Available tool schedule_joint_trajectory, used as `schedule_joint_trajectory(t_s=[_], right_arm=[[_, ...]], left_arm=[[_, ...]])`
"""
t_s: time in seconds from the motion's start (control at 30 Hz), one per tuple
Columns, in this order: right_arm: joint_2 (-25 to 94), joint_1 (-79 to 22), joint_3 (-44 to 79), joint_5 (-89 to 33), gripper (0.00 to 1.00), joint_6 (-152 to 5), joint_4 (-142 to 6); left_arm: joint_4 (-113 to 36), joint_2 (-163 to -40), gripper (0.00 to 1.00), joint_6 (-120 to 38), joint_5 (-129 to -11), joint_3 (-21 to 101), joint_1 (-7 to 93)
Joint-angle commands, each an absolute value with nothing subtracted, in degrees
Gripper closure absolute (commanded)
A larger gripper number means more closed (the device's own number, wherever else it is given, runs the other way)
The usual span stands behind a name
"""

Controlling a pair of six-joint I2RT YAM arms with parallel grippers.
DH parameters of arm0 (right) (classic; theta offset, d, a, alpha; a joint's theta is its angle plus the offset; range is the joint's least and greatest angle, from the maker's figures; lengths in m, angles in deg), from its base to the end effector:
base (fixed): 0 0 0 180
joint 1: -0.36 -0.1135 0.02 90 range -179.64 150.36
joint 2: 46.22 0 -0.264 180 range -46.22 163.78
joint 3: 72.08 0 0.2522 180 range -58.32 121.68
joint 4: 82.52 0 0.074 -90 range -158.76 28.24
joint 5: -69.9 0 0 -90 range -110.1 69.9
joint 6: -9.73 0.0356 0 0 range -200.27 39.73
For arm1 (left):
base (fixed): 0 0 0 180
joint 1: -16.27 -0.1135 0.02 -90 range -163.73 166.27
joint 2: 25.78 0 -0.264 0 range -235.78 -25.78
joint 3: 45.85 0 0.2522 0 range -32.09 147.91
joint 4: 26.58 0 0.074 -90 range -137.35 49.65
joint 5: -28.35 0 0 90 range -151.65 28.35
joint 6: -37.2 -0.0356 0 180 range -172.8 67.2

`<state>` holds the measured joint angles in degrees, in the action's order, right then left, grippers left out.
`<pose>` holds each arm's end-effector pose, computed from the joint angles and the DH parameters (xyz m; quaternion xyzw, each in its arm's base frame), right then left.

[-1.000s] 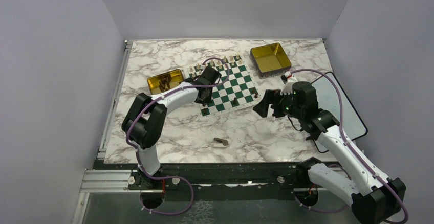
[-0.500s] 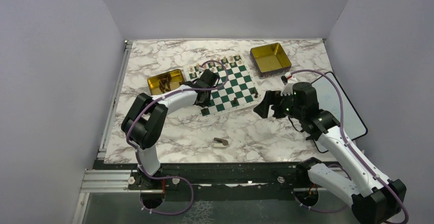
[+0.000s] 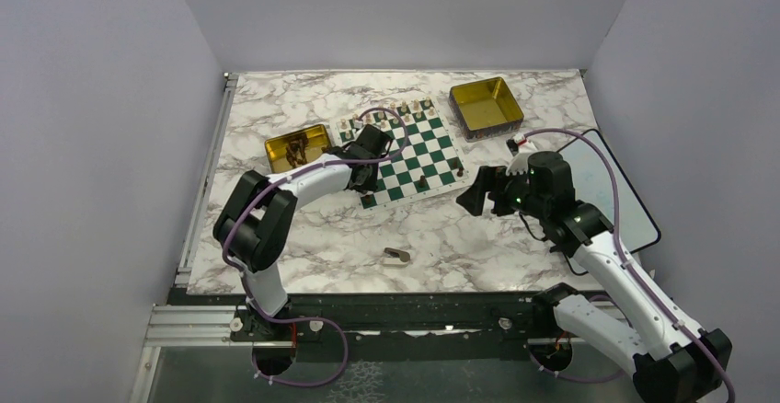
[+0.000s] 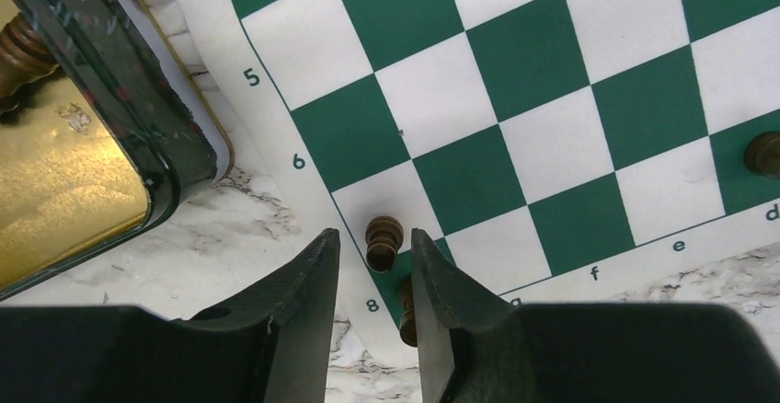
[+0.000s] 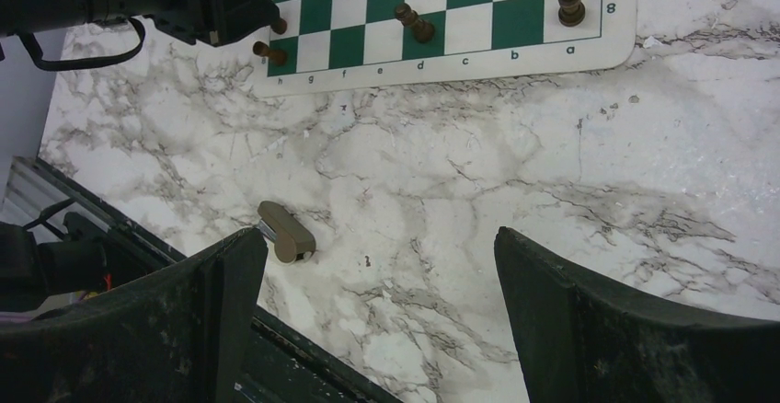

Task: Set up the chess pieces on the board
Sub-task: Place the chess piece on the chessboard, then pick up the chess piece from the storage box.

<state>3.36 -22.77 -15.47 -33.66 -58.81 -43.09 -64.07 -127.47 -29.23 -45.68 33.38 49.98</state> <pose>0.1722 0.0826 0.2872 -0.0695 0.8693 0.2772 0.4034 0.3055 -0.1921 0.1820 0.0487 0.9559 -0.0053 0.2896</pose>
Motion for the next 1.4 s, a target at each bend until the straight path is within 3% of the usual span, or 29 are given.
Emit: schedule_joint_trajectory(t_s=[0.0, 0.53, 0.77, 0.97, 1.13, 1.37], right_arm=[[1.7, -22.5, -16.4, -35.1, 0.00, -58.3, -42.9], [1.6, -22.6, -16.3, -31.7, 0.00, -56.7, -42.4], [1.7, -22.5, -14.8, -18.6, 0.00, -53.7, -39.5], [-0.2, -22.5, -16.1, -27.6, 0.02, -56.7, -42.8], [0.3, -22.5, -17.5, -30.7, 0.04, -56.0, -45.6], [2.2, -22.5, -17.1, -31.5, 0.04, -56.1, -44.2]], left_arm=[[-65.2, -124.9, 0.64, -29.4, -44.2, 36.0, 49.6], [-72.0, -118.6, 0.63, -29.8, -51.1, 45.5, 46.3], [-73.6, -117.7, 0.63, -33.2, -52.1, 47.9, 37.3], [-73.8, -119.5, 0.64, -36.3, -50.4, 48.1, 30.5], [-73.3, -122.6, 0.75, -37.5, -48.4, 48.5, 26.2], [-70.3, -127.1, 0.76, -37.3, -48.5, 48.9, 22.0]])
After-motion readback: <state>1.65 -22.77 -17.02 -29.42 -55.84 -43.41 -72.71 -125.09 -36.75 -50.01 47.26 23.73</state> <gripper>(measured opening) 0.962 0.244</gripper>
